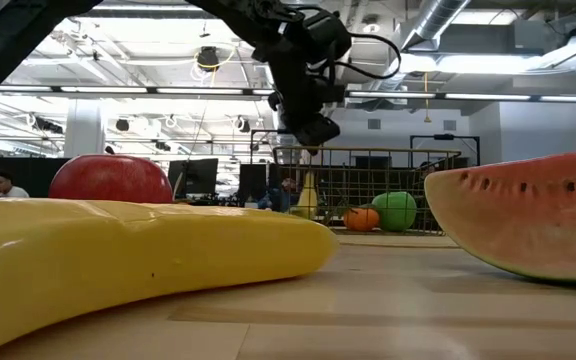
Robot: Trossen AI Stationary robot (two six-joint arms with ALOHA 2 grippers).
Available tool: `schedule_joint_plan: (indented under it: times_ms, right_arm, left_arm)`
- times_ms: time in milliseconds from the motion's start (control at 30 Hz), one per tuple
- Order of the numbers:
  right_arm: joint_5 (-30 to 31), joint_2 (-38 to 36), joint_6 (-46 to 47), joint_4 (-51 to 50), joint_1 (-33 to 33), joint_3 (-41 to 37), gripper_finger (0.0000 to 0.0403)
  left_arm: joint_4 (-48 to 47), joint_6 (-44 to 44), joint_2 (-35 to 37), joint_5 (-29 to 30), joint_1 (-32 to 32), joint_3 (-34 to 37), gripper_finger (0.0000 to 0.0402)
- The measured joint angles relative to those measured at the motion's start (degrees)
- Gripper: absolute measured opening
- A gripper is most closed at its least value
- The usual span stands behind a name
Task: Build produce basket
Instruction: Put the top yellow banana into the wire basket, then put the tangerines into the wire basket
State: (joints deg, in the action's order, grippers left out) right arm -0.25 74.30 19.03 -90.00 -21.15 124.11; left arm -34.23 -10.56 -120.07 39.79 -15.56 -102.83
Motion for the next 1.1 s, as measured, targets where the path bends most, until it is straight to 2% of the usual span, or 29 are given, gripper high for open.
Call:
schedule_joint_plan:
  times_ms: [133,267,433,533,567,633,733,867,933,1100]
  right_arm:
    - [0.00,0.00,0.26,-0.02,1.95,0.00,0.0111]
    - [0.00,0.00,0.62,-0.01,3.69,0.00,0.0111]
    - [0.00,0.00,0.57,0.00,4.39,0.00,0.0111]
    - [0.04,0.00,0.13,0.00,4.39,0.00,0.0111]
    - [0.04,0.00,-0.28,0.00,4.39,0.00,0.0111]
    - [0.09,0.00,-1.24,0.00,4.39,0.00,0.0111]
    - [0.13,0.02,-1.55,0.02,4.39,0.00,0.0111]
    - [0.14,0.30,-1.60,0.07,4.37,0.00,0.0111]
    - [0.15,0.50,-1.60,0.07,4.37,0.00,0.0111]
    - [0.15,1.78,-1.60,0.11,4.37,0.00,0.0111]
  left_arm:
    - [-5.10,2.81,0.07,0.26,0.41,-4.67,0.0160]
    - [-17.07,9.05,1.00,-0.07,0.89,-12.74,0.0168]
    - [-40.26,19.87,4.32,-2.69,1.24,-22.29,0.0157]
    - [-54.44,27.35,6.22,-4.91,1.80,-23.49,0.0149]
    - [-56.52,29.44,7.19,-5.71,2.11,-22.98,0.0146]
    - [-54.54,29.70,10.83,-8.56,3.14,-19.02,0.0139]
    - [-51.22,27.23,16.20,-17.78,4.54,-12.15,0.0130]
    - [-52.12,27.78,21.79,-19.66,5.81,0.70,0.0124]
    - [-51.86,27.76,25.23,-22.82,5.73,8.27,0.0124]
    - [-39.89,19.86,31.68,-36.66,5.46,27.18,0.0123]
